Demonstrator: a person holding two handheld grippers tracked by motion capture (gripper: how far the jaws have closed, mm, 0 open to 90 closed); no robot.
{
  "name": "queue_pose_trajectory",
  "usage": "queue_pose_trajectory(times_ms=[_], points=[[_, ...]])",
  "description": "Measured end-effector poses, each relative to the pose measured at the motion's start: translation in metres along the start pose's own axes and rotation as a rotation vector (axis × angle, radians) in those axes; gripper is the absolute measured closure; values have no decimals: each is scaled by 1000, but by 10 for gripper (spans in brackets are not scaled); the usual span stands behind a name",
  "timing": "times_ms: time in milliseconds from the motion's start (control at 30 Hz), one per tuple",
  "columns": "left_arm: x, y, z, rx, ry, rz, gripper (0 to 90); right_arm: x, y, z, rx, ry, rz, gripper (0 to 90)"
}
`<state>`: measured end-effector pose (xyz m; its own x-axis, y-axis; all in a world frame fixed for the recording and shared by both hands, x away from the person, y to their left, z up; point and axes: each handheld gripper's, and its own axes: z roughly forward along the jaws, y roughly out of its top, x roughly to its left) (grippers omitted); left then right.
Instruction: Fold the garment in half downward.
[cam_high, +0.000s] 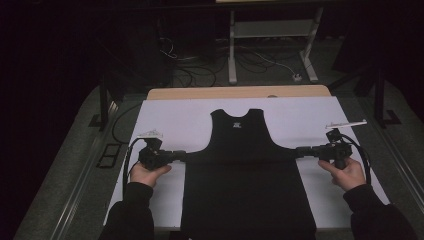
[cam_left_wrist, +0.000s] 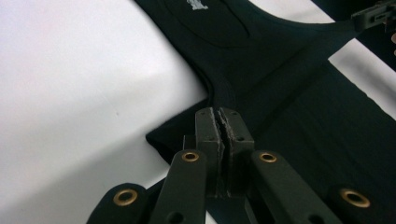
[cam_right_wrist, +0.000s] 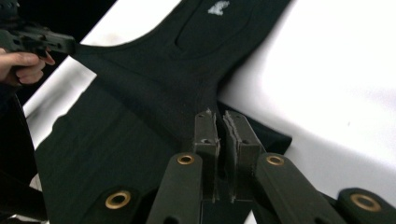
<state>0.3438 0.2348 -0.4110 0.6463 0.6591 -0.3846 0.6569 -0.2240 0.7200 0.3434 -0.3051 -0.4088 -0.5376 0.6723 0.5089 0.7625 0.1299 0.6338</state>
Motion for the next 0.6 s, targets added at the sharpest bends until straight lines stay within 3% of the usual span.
queue_pose_trajectory(times_ms=[600], points=[[-7,-17,-3,73,-21,-3,859,3,-22,2,91,4,25,825]])
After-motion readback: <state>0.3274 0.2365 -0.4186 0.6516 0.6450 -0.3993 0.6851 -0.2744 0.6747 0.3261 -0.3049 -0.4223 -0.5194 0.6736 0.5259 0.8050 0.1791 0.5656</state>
